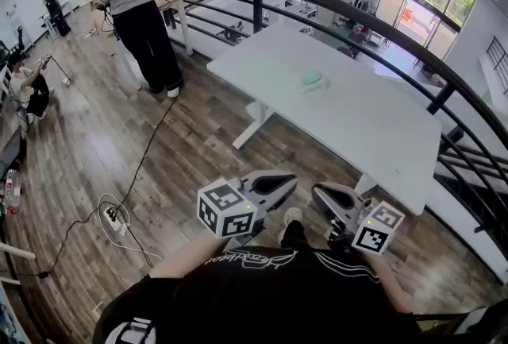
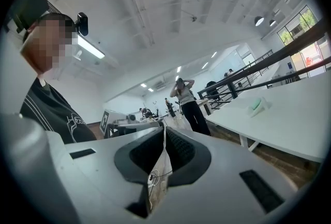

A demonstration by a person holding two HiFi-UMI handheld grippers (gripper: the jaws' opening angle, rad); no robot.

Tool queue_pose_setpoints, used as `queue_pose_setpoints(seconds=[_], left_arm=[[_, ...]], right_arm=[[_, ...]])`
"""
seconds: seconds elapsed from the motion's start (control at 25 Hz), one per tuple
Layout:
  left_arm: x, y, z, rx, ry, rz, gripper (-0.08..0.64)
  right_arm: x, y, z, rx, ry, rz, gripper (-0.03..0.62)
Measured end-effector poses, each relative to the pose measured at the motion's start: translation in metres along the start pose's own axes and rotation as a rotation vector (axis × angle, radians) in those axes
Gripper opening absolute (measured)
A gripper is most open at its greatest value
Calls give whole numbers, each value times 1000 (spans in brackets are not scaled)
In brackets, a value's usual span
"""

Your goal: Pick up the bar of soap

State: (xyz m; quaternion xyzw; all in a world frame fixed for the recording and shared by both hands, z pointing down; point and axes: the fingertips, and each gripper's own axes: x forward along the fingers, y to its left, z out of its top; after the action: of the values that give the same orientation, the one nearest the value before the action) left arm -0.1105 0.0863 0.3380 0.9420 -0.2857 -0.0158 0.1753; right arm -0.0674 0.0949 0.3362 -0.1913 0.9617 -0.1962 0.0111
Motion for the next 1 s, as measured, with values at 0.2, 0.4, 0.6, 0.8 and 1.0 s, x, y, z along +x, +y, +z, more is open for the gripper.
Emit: queue_pose_setpoints(seconds=[0.2,0.4,0.6,0.8,1.0], left_arm=[[21,24,6,8,21,25,8],[43,55,11,-9,36,46,8],[79,105,16,-44,59,78,8],[121,154,31,-42,80,101,8],[170,206,41,-56,107,114,8]], right_arm=[[11,-33,10,14,-18,21,18],[24,-71,18,39,-6,27,18],[43,-130,36,63,-3,31,18],[60,-194,57,76,5,22,18],[74,-262,74,108,10,16,18]])
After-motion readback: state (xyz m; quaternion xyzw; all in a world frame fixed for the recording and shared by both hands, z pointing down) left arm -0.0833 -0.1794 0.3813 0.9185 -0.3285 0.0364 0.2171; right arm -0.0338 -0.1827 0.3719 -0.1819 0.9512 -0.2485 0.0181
